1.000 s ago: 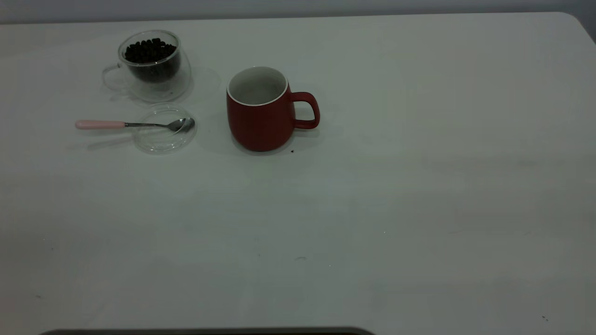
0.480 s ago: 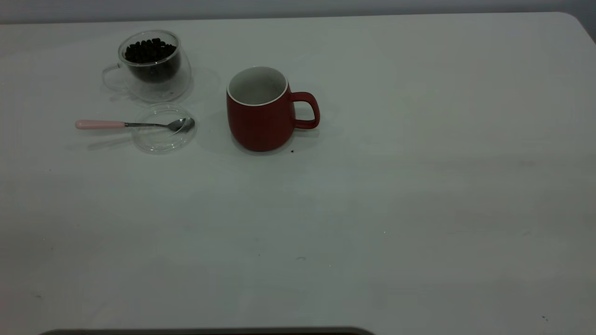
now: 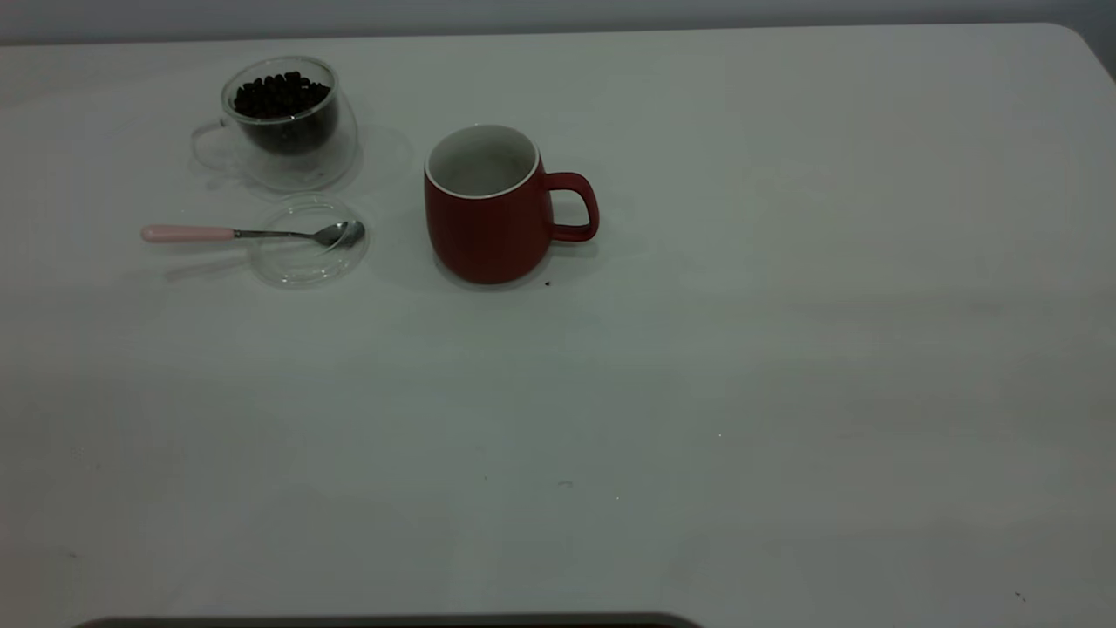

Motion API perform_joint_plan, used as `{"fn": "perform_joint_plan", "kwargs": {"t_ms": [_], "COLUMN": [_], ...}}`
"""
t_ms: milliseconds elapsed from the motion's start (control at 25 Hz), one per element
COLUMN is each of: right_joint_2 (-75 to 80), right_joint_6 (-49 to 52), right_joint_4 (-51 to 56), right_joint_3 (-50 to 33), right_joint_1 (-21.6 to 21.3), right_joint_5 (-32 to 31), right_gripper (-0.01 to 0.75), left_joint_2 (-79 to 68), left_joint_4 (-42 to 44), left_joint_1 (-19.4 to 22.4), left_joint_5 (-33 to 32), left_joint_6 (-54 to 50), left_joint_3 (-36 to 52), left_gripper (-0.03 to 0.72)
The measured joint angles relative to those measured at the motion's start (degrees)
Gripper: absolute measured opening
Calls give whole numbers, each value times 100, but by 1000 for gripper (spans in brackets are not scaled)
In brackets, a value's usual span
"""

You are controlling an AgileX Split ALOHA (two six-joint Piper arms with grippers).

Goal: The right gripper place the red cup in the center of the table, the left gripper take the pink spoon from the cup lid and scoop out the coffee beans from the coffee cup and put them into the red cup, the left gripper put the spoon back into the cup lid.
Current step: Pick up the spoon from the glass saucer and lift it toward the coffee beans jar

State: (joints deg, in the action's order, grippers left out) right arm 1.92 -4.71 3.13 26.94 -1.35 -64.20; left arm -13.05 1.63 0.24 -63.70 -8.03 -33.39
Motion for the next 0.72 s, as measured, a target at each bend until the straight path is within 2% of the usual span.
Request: {"fn": "perform_joint_plan", "kwargs": {"t_ms": [360, 720], "right_joint_2": [0, 0], "right_joint_6": [0, 0], "right_joint_4": [0, 0], "right_joint_3": [0, 0], "right_joint_1": [0, 0], "right_joint_5": [0, 0], "right_gripper": [590, 590], "left_joint_2": [-3216, -5341], "left_joint_4": [130, -658], "left_joint_1": [0, 86], "left_joint_5": [686, 844], "left_joint_6": [-38, 594], "left_joint_3": [-1831, -3200], "left_gripper": [668, 710]}}
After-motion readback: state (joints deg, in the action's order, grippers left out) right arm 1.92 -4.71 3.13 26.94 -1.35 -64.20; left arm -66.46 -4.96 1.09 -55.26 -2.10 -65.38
